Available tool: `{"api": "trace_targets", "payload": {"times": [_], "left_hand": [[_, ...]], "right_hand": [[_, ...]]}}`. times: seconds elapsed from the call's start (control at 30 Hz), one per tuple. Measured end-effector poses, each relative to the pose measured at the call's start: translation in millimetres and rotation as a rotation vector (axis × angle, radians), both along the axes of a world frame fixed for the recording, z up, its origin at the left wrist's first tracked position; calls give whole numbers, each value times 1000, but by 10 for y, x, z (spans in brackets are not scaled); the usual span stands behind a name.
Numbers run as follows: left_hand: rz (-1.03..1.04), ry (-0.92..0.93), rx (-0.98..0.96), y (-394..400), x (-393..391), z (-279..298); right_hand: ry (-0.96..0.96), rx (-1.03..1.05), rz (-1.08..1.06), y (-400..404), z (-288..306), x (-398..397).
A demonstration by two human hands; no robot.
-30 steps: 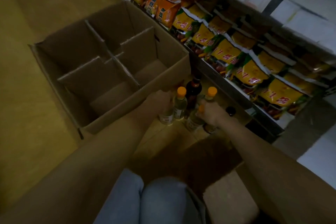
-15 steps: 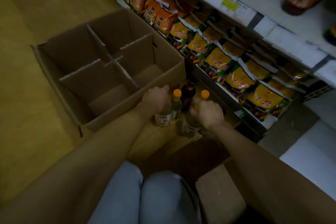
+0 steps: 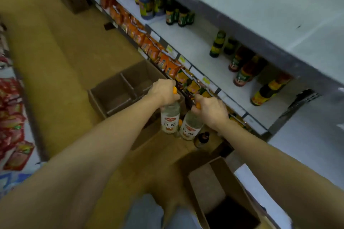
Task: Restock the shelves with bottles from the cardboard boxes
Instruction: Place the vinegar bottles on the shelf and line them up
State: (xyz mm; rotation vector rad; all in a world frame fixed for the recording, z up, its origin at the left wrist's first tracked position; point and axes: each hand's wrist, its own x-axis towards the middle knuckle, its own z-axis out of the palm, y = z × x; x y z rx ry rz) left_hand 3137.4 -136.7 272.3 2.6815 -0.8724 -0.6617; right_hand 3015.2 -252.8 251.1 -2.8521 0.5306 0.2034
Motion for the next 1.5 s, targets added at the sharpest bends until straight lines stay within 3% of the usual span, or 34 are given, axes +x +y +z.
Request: {"api": "trace_targets", "payload": {"times": [0.2,0.33,0.7,0.97,1.17,1.5], "left_hand": [[-112,14,25,-85,66,1627],[-275,-89,6,-193,9,2576],[-541,-130,-340,-613,-673,4663],[-782,-257,-547,-879,-1955,5451],[-1016,-252,-556,-1116,-3433,5724],[-1277,-24,-674,-1218,-6262,5866]], "right_hand": [[-49,-4,-71,22,1567,9],[-114,21,-203,-6,2499,-146],[-387,-212,-498,-67,4459,-1112],[-514,-376,-746,-36,5162,-2437],[-565,-421,-932,113,5519,-3906],[-462,-522,-1221,643,5848,-6718]]}}
